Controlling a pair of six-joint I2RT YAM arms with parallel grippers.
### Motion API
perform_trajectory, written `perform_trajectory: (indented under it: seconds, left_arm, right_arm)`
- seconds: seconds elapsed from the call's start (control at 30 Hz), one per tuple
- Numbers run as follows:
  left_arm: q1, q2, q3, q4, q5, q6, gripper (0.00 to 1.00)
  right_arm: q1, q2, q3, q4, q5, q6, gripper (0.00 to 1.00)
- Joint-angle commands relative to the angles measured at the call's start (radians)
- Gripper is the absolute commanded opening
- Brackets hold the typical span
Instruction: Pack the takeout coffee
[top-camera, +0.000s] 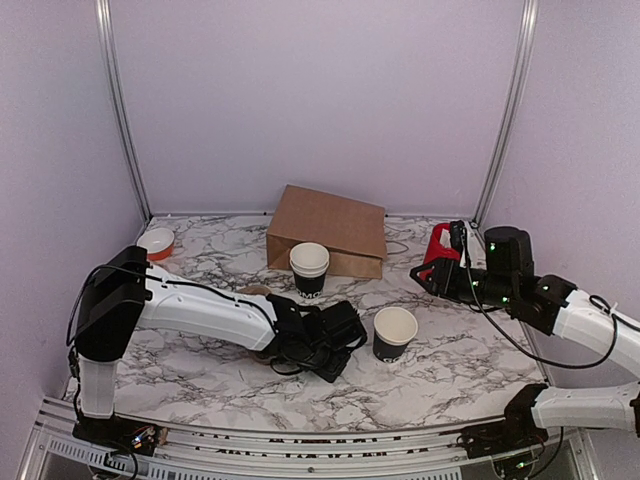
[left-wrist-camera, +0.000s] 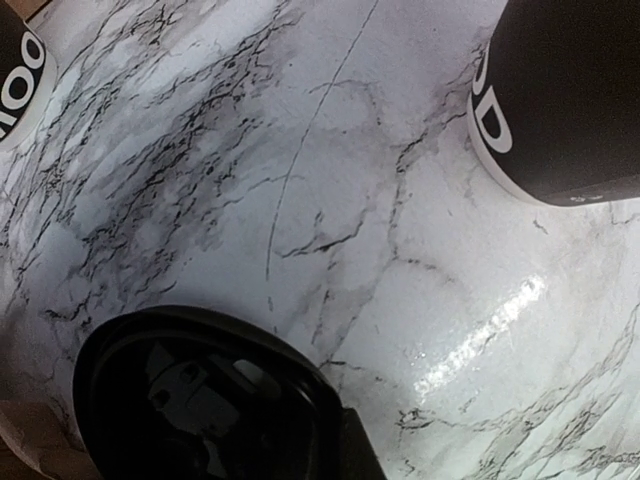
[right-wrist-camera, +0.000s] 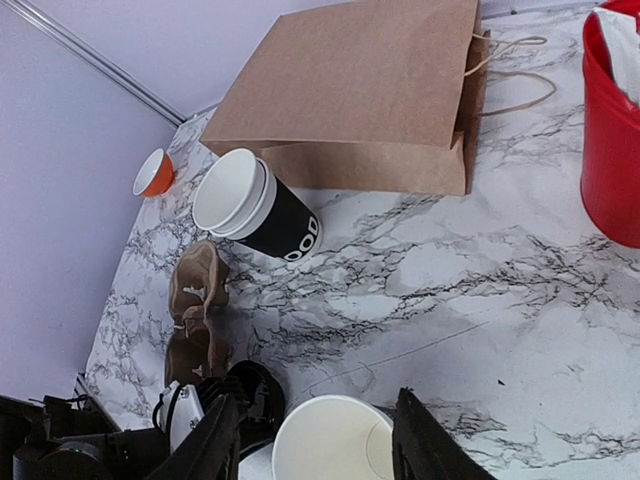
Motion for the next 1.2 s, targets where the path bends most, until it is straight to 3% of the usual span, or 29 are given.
perform_trajectory:
  seconds: [0.0,0.23,0.37,0.57,0.7,0.93,1.07,1.17]
  left_arm:
    - [0.004,-0.089,0.041,-0.040,0.005,0.020,0.00]
    - [0.041,-0.261,0.056,-0.019,0.093,0.008,0.00]
    - [0.117,-0.373,0.019,0.128,0.297,-0.065,0.00]
    - [0.232,-0.444,-0.104,0.644,0.686,-0.342,0.00]
    - [0.246,-0.399,-0.114,1.022,0.808,-0.586,0.00]
    - [0.248,-0.251,-0.011,1.647,0.817,-1.025,0.00]
    - [0.248,-0.170,0.054,1.853,0.763,-1.183,0.00]
    - [0.246,-0.141,0.083,1.910,0.736,-1.217,0.00]
  right_arm:
    - [0.007,0.012,0.057,0.001,0.006,-0.018,0.50]
    - [0.009,0.001,0.056,0.038,-0.022,-0.048,0.52]
    - [0.011,-0.025,0.027,0.125,-0.067,-0.075,0.59]
    - [0.010,-0.085,-0.057,0.338,-0.154,-0.070,0.75]
    - [0.008,-0.107,-0.137,0.562,-0.249,-0.003,0.86]
    - [-0.009,-0.038,-0.222,1.037,-0.367,0.232,0.94]
    - [-0.014,0.046,-0.248,1.375,-0.383,0.413,0.96]
    - [-0.008,0.131,-0.229,1.570,-0.384,0.520,0.96]
